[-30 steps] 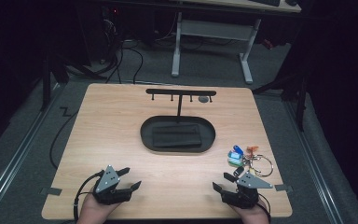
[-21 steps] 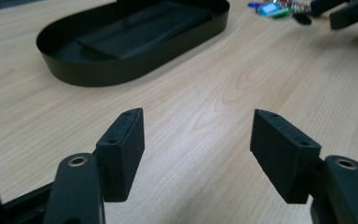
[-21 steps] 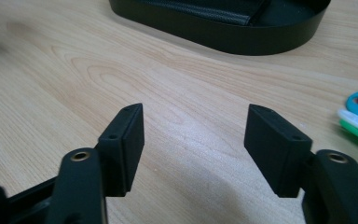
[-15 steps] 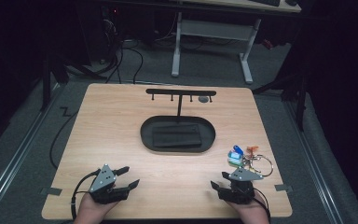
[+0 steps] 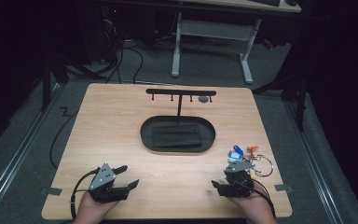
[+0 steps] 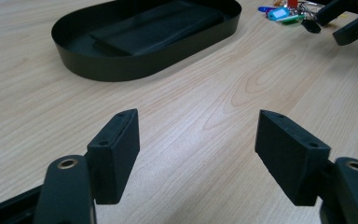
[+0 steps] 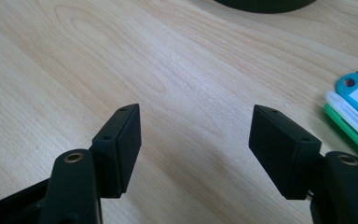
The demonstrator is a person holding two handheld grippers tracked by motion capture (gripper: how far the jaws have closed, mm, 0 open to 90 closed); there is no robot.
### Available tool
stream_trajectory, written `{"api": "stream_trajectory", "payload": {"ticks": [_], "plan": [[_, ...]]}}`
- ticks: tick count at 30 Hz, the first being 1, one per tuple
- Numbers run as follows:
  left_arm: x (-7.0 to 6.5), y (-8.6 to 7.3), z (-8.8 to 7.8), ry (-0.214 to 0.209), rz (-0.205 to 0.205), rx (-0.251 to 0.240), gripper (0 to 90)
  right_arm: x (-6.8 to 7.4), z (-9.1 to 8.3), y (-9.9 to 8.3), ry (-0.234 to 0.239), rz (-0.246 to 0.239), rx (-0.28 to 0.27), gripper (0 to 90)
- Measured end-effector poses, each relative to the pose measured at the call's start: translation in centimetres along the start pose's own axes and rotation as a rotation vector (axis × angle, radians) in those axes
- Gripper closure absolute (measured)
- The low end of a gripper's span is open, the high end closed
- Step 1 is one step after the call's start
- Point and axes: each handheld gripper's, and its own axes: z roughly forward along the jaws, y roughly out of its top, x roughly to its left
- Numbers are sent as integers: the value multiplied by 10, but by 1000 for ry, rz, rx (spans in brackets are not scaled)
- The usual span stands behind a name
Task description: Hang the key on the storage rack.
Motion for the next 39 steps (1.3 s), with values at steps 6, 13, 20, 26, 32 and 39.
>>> {"api": "stream_trajectory", "payload": {"ticks": [6,13,20,26,32,39], "plan": [[-1,-2,1,11,23,22,314,-9,-11,-2,13,-6,125,352],[-3,-2,3,-11,41,28,309,-30,-35,-8,-7,17,235,380],[-3,-4,4,-22,37,34,312,-50,-48,-14,-47,22,319,427],[-5,-4,3,-29,50,38,316,-71,-55,-15,-78,28,355,496],[-6,-5,5,-35,57,54,318,-97,-58,-9,-109,36,374,587],[-6,-7,5,-40,60,68,322,-122,-43,-9,-111,62,427,639]]}}
